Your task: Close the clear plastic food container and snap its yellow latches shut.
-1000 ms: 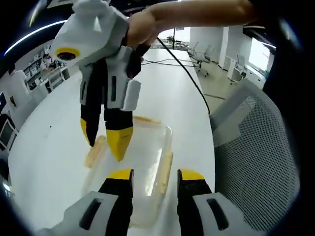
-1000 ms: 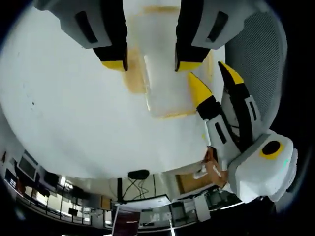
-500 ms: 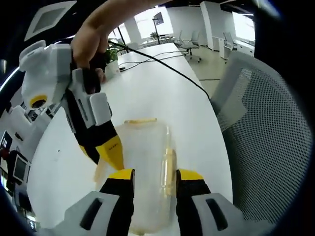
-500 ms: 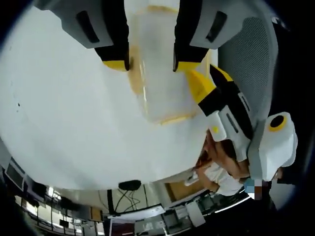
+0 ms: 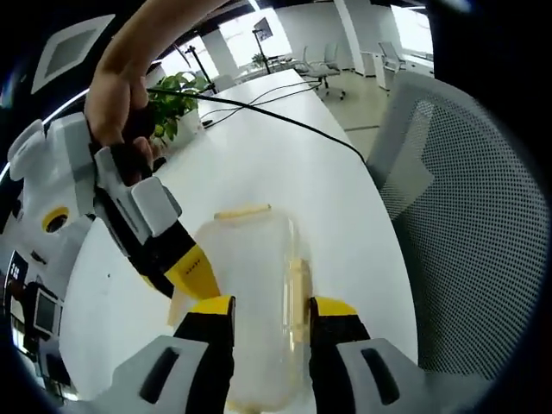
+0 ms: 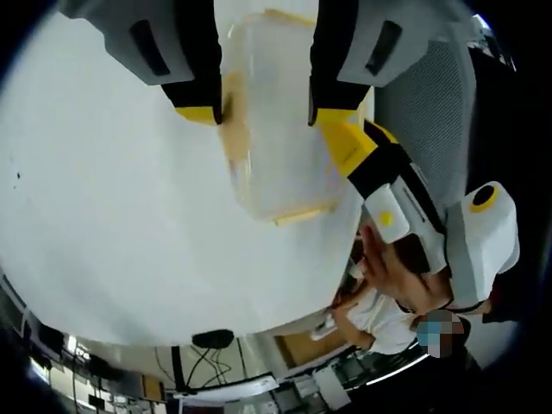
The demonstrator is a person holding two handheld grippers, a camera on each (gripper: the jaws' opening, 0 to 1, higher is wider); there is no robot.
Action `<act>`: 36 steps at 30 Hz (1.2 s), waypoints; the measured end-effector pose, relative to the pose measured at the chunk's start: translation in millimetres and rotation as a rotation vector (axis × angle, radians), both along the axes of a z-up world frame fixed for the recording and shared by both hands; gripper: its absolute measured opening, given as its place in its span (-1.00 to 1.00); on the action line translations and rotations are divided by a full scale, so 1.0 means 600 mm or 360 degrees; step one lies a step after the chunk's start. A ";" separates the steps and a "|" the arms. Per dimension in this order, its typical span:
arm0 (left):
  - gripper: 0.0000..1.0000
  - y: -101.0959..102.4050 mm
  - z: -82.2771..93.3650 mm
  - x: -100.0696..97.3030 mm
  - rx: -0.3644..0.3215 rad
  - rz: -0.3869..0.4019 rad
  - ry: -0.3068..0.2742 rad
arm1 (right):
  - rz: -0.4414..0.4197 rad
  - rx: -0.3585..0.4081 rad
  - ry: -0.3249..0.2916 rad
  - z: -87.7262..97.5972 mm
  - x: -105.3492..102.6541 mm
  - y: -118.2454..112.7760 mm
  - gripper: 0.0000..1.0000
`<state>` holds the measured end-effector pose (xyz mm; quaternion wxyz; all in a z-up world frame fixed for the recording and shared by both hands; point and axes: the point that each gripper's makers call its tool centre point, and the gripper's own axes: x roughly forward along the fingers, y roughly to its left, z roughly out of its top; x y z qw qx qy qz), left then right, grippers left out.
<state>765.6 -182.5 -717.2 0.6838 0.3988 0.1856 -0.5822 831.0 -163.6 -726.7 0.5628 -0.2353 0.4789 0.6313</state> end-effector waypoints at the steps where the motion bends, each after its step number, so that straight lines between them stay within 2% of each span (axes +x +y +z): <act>1: -0.46 0.000 0.000 0.000 -0.0002 0.0004 0.0002 | 0.0001 -0.0002 0.0006 0.000 0.000 0.000 -0.28; 8: -0.49 0.001 -0.001 0.003 -0.0031 0.0014 -0.0024 | 0.0029 -0.0018 0.0013 -0.001 -0.004 0.000 -0.32; 10: -0.56 -0.001 -0.001 0.005 -0.0028 0.0009 -0.0047 | 0.0031 -0.0038 0.0035 -0.002 -0.004 0.002 -0.34; 11: -0.55 -0.006 0.001 -0.002 -0.0033 -0.0039 -0.0061 | 0.0027 -0.0048 0.0080 -0.002 -0.009 0.003 -0.38; 16: -0.56 -0.007 -0.001 0.004 -0.0042 -0.0019 -0.0052 | 0.0091 -0.0081 0.0092 0.000 -0.004 0.005 -0.39; 24: -0.53 -0.008 0.002 0.002 -0.0003 -0.0050 -0.0065 | 0.0118 -0.0100 0.0050 -0.001 -0.007 0.000 -0.31; 36: -0.51 -0.008 0.001 0.000 0.0020 -0.0059 -0.0052 | 0.0104 -0.0077 0.0036 0.001 -0.012 -0.001 -0.29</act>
